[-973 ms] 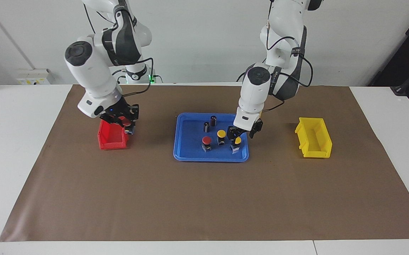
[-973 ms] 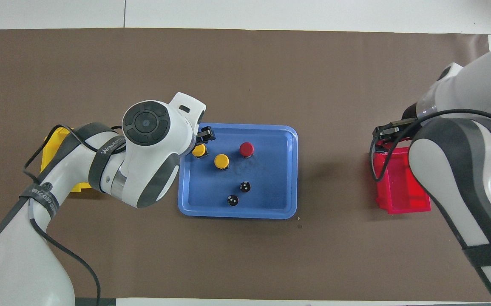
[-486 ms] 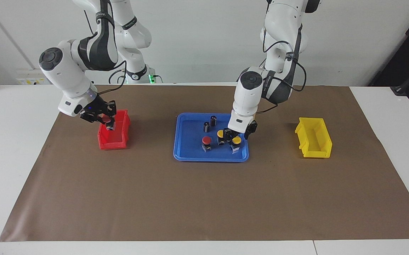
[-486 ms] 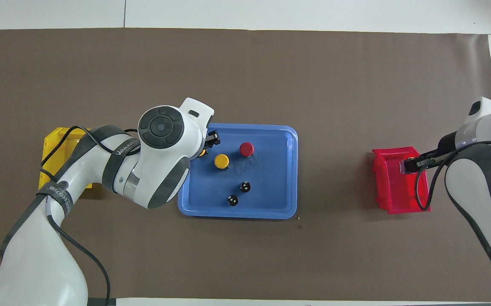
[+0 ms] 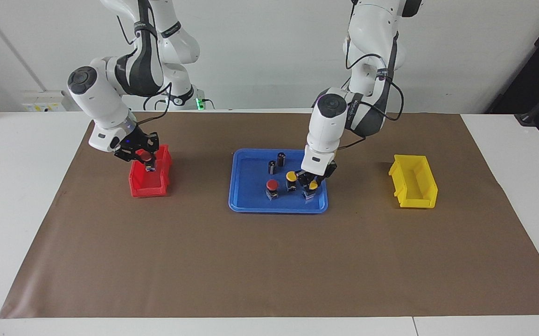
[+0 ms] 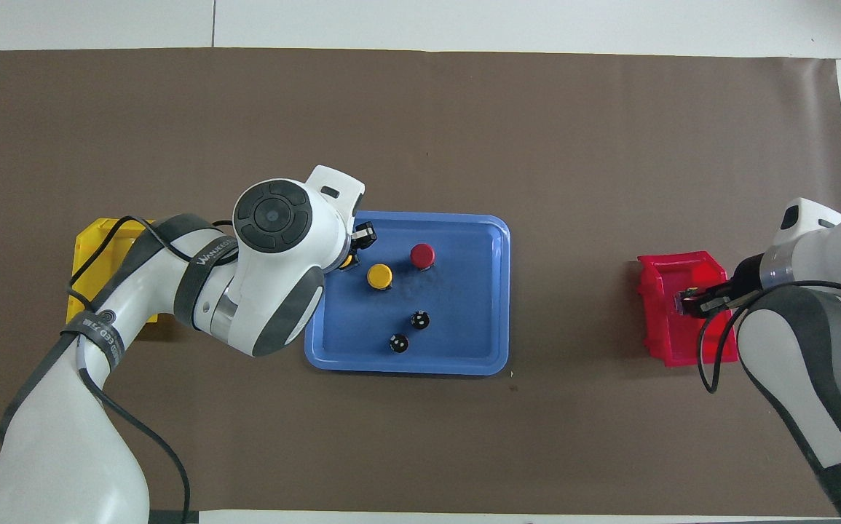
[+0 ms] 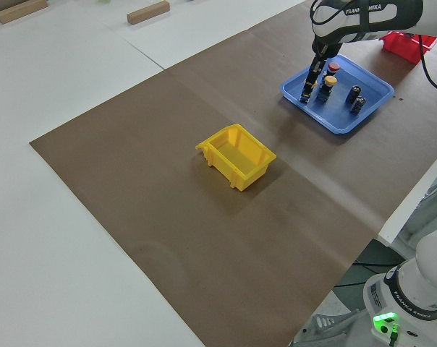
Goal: Sort red and yellow buttons by color
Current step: 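Lower the red button into the red bin while the left gripper lifts yellow, then carry the yellow button into the yellow bin and open the left gripper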
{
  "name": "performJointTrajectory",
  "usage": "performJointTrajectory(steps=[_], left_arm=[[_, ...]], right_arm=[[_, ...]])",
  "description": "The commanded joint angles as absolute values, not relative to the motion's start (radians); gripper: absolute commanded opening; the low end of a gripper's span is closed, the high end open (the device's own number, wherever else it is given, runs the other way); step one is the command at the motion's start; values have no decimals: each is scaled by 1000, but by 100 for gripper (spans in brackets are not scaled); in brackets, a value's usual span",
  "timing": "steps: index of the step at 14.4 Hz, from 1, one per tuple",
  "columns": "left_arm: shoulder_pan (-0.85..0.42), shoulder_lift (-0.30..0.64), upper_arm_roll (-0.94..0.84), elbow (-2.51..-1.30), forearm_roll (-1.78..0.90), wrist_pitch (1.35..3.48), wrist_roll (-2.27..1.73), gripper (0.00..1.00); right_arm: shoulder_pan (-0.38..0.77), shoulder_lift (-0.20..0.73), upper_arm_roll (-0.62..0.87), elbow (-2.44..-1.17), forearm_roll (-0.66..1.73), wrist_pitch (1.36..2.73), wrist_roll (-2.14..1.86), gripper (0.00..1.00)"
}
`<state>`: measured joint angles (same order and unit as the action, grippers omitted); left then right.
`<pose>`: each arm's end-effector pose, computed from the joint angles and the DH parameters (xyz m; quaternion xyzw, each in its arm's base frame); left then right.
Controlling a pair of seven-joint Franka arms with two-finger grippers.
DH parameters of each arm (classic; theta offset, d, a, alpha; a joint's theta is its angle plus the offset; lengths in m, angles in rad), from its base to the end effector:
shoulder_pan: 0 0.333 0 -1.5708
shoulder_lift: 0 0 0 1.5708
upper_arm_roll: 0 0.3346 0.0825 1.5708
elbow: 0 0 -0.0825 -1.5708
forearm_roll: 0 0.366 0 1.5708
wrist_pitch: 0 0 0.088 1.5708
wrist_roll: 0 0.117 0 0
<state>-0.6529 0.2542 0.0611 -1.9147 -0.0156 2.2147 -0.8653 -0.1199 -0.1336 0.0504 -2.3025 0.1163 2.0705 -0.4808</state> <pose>0.5016 -0.3403 0.3856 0.9899 0.1396 0.0182 0.0144 0.4618 -0.0248 0.4128 -0.9825 -0.1736 0.0347 0.0578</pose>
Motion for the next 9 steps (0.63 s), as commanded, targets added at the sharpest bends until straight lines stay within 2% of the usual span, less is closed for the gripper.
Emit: performJointTrajectory(steps=[1,4,9], left_arm=[[-655,233,77,-1836,-31,2070,-874,2],[-605,161,84,-1838,-31,1996,-797,2],[-427,138,86,-1836,-31,1904,-501,2]], right_arm=[[-150,-169,55,-2393,164,2152,-557,17],[-153,-166,54,-2427,164,2180,-577,17],[-144,-175,54,-2460,164,2214,-580,17]])
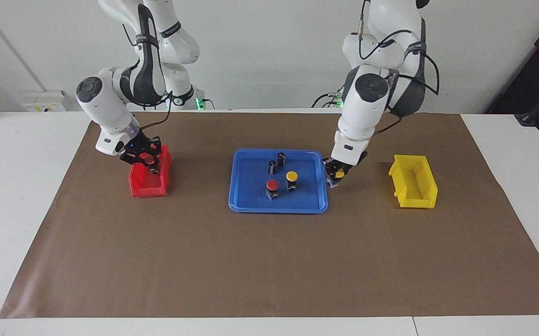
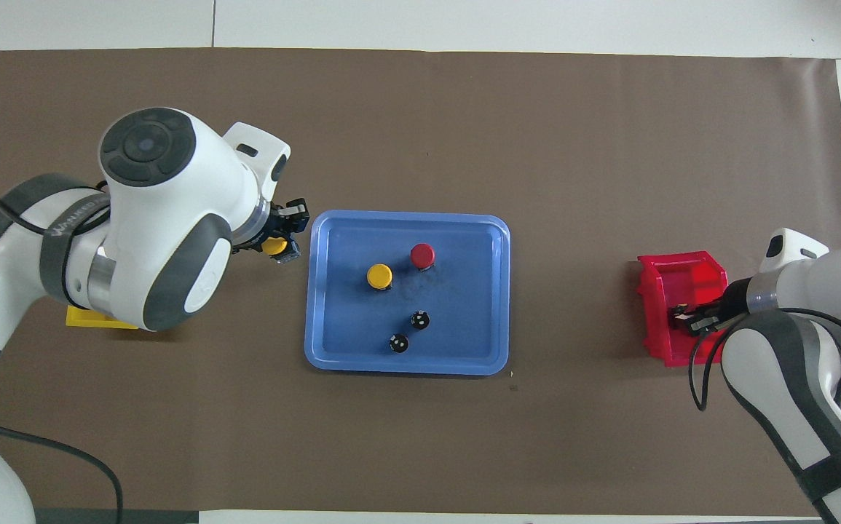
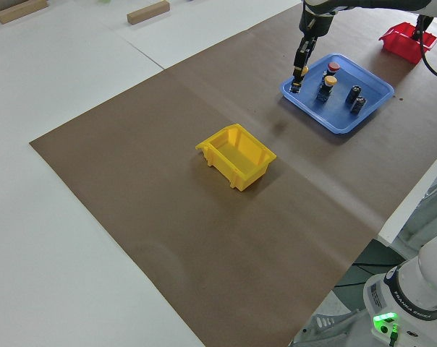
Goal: Sort red and yellow buttons by color
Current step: 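Carry the yellow button into the yellow bin and open the left gripper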
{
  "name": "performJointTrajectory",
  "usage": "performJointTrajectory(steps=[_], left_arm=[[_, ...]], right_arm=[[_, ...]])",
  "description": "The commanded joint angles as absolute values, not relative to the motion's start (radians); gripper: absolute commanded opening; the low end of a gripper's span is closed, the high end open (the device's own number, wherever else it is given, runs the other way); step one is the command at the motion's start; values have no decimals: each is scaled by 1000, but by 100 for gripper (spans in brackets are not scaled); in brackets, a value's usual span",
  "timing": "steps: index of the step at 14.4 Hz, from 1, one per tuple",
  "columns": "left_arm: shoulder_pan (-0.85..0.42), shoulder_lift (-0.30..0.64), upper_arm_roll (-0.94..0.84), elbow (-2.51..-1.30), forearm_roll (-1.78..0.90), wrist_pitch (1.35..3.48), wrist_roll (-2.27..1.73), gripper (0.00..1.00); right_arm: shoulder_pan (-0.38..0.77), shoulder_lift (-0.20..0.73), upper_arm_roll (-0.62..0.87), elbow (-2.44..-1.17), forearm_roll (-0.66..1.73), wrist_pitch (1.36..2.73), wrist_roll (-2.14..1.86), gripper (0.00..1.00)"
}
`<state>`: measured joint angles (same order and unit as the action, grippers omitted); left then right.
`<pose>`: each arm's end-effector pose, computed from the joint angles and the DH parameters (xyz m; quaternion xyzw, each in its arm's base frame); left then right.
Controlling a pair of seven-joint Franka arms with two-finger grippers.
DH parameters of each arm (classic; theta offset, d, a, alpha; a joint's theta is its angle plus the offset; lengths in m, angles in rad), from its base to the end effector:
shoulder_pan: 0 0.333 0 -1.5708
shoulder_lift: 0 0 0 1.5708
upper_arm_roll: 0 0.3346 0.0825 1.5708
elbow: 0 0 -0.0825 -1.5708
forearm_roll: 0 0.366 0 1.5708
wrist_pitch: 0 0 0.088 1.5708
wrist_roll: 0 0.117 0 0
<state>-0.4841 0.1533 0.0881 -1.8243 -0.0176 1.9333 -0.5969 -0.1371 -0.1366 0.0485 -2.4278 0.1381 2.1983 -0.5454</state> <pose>0.5374 -0.2287 0.4616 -0.9944 -0.1032 0.0199 0.0091 0.4415 -0.0332 0.3718 -0.9807 -0.1834 0.0282 0.0625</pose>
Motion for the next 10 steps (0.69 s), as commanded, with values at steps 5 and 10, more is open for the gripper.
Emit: performJointTrajectory(steps=[5,10], left_arm=[[-223,61,84,-1841,-31,1827,-200,2],[-114,26,84,-1897,-29,1828,22,1]], right_arm=[[-143,-187,54,-2490,164,2233,-566,17],[-150,-167,52,-2497,153,2233,-549,17]])
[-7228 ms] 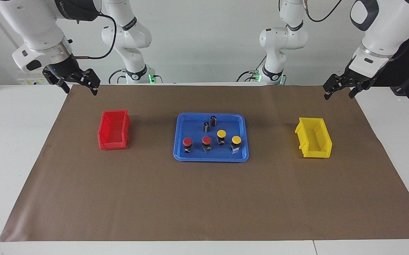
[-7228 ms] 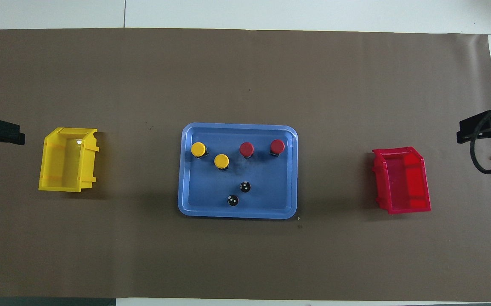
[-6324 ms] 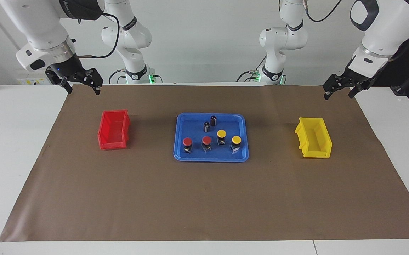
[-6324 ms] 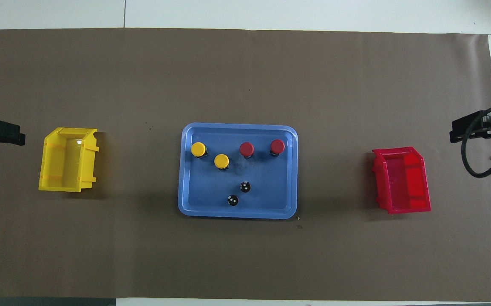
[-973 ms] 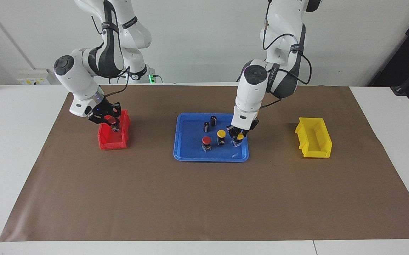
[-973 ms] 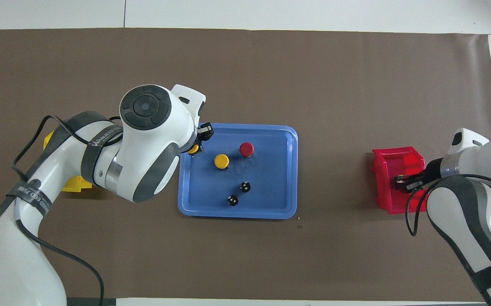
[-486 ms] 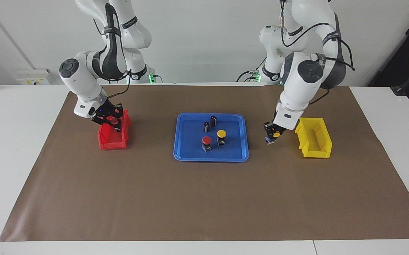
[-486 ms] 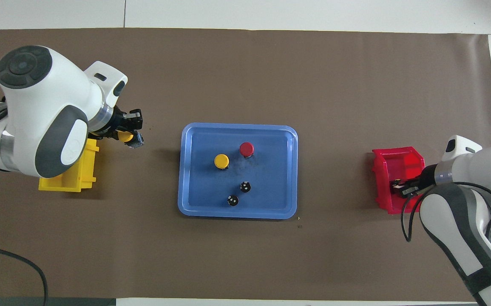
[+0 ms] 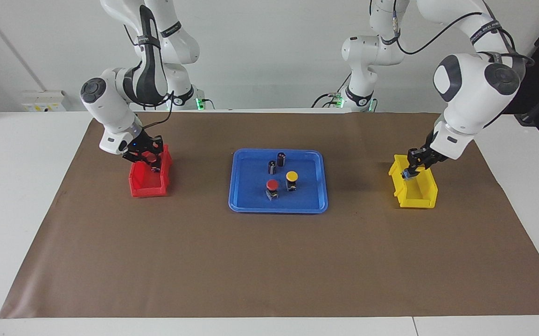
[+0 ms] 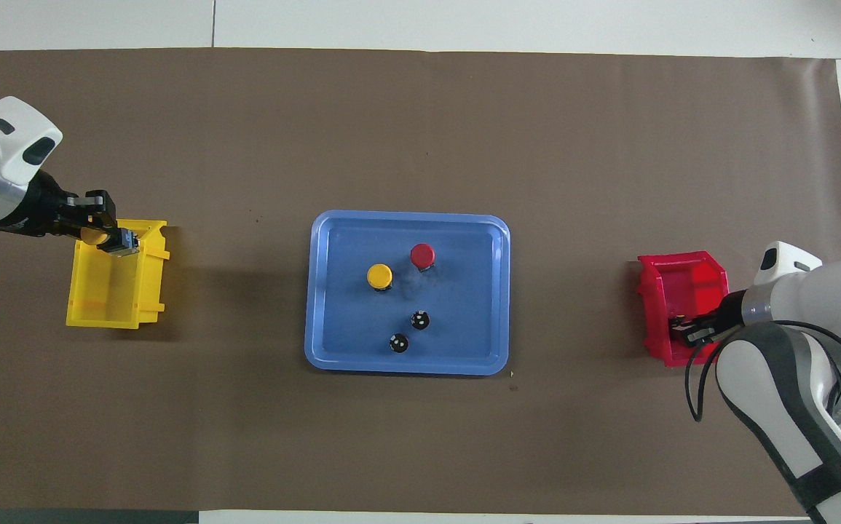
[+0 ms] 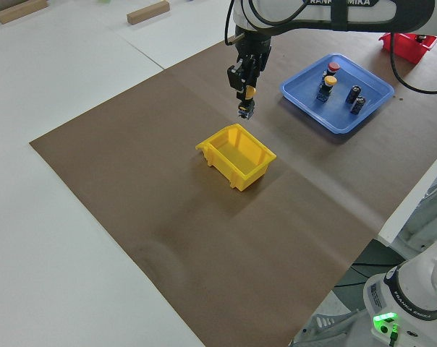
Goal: Sort red and yellow buttons by color
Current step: 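Carry the yellow button into the yellow bin and open the left gripper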
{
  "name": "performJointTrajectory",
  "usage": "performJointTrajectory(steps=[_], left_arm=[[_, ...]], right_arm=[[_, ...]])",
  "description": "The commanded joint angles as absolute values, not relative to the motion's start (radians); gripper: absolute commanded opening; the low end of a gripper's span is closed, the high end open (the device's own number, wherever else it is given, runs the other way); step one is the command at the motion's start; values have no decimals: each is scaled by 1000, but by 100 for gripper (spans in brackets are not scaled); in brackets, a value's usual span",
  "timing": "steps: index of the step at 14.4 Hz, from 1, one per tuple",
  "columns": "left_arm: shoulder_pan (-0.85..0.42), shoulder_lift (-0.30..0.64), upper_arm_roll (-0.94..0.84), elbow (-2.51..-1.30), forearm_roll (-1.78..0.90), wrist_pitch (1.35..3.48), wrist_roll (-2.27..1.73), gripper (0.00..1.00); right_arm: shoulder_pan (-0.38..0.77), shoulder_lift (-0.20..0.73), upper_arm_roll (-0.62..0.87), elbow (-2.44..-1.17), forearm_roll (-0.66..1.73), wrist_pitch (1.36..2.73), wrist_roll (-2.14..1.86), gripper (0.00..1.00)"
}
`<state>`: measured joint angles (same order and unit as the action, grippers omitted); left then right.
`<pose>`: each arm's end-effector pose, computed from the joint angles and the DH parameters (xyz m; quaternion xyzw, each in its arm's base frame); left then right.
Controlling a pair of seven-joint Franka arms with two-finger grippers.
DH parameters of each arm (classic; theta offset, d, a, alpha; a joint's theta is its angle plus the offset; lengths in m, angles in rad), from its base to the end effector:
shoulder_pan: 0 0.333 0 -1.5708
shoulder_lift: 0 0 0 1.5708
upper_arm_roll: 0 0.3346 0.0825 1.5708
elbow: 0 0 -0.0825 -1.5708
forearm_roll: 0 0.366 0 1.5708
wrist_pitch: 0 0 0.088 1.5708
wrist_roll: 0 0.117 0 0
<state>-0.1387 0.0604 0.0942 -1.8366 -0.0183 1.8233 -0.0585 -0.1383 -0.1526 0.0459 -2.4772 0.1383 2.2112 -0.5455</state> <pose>0.5541 -0.0274 0.4999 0.9993 0.0096 -0.0370 0.0040 0.4272 -0.0339 0.3599 -0.9808 -0.1801 0.0381 0.0647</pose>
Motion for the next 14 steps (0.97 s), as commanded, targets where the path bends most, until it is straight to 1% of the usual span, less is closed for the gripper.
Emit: performJointTrajectory(steps=[1,3,4,5,6,11,14], left_arm=[[-103,9,86,-1931,-29,1841,76,2],[-77,-14,84,-1992,-29,1888,142,2],[-77,-20,84,-2014,-29,1904,149,1],[-77,-20,84,-2026,-28,1913,150,2],[-77,-20,84,-2035,-28,1922,152,1],[-74,-9,84,-2114,-25,2029,175,2],[-49,-3,84,-2141,-25,2063,196,2]], right_arm=[[-150,-167,52,-2497,152,2233,-546,18],[-150,-167,52,-2497,149,2233,-546,30],[-149,-167,52,-2496,147,2233,-546,43],[-146,-167,52,-2494,141,2233,-546,50],[-146,-166,52,-2493,126,2233,-545,61],[-143,-146,52,-2444,92,2206,-548,62],[-143,-129,52,-2372,81,2129,-545,62]])
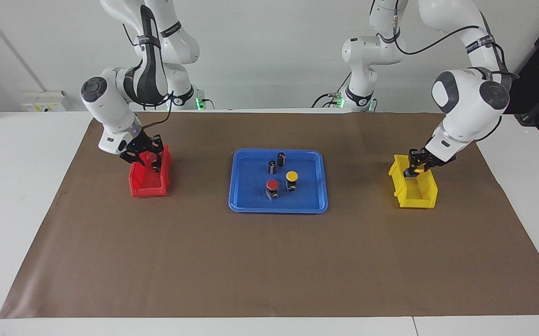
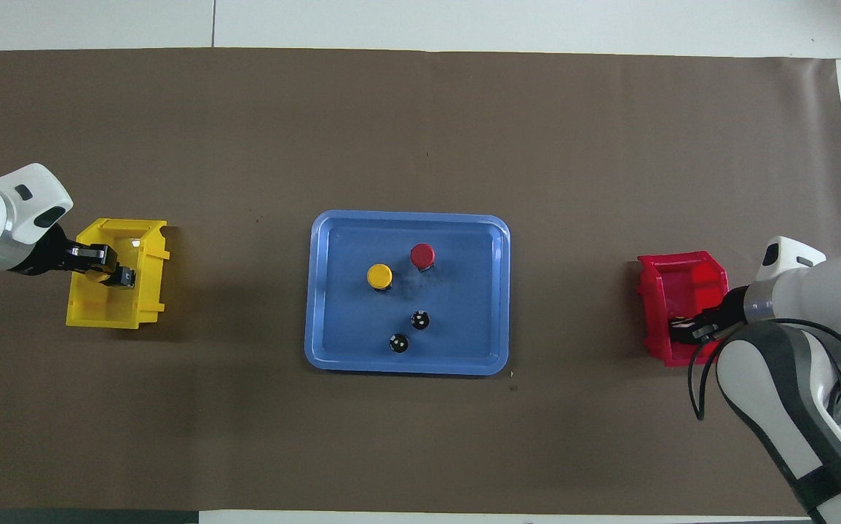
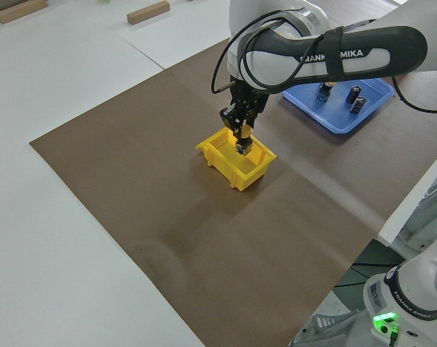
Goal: Sort red and yellow buttons by color
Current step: 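Carry the yellow button into the yellow bin and open the left gripper, then reach the right gripper to the tray and grasp the second red button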
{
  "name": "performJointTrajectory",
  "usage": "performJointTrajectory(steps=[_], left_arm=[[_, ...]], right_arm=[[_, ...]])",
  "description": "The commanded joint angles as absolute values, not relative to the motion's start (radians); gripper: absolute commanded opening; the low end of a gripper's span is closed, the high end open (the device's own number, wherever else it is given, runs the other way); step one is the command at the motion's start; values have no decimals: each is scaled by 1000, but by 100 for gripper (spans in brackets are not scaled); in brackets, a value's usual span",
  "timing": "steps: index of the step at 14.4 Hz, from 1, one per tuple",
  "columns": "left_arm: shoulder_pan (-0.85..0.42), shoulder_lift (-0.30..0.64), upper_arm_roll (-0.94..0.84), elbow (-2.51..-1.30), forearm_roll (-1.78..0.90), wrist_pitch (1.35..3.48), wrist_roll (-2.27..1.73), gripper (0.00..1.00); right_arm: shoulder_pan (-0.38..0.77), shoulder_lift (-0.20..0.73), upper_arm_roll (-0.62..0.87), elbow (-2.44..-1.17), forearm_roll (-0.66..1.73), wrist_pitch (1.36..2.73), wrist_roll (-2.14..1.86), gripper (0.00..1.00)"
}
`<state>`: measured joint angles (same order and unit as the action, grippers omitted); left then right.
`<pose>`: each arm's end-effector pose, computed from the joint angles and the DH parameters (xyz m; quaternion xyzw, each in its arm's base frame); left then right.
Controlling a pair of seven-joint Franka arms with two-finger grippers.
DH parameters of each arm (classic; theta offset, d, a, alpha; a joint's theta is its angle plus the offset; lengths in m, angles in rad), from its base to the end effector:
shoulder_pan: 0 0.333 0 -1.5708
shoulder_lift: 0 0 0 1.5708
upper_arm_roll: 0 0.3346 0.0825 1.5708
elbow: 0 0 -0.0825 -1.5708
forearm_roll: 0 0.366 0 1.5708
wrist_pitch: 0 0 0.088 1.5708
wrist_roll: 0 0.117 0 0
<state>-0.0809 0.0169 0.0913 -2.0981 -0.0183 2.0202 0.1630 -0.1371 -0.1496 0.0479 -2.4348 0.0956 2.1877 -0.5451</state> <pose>0.5205 0.0040 0.4225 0.9963 -0.0718 -0.0465 0.0113 0.4372 -0.0348 0.3737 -0.9787 -0.1963 0.0356 0.0475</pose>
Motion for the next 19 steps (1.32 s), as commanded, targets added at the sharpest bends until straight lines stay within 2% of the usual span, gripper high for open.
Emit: performJointTrajectory(steps=[1,3,6,10,12,14,15,16,18,19], left_arm=[[-48,-5,84,-2161,-25,2089,204,2],[-45,-6,86,-2189,-25,2111,227,2],[-21,-9,84,-2207,-25,2135,239,2],[-20,-24,84,-2256,-25,2164,241,2],[-20,-31,84,-2273,-25,2177,241,2],[-20,-32,84,-2279,-25,2192,241,2],[-20,-32,84,-2279,-25,2194,241,9],[-20,-31,84,-2279,-25,2195,241,22],[-21,-29,84,-2273,-25,2195,238,46],[-21,-29,84,-2272,-25,2195,236,52]], right_arm=[[-141,-124,54,-2340,83,2094,-540,62],[-137,-123,63,-2278,81,2037,-476,62],[-36,-100,64,-2148,87,1939,-283,62],[174,17,64,-1918,103,1927,141,62],[268,104,64,-1791,103,1930,326,62],[336,168,64,-1709,101,1969,434,68],[365,185,64,-1700,101,2006,455,72],[392,205,64,-1701,100,2049,463,75],[426,228,64,-1703,86,2080,463,75],[451,244,63,-1701,83,2103,465,75]])
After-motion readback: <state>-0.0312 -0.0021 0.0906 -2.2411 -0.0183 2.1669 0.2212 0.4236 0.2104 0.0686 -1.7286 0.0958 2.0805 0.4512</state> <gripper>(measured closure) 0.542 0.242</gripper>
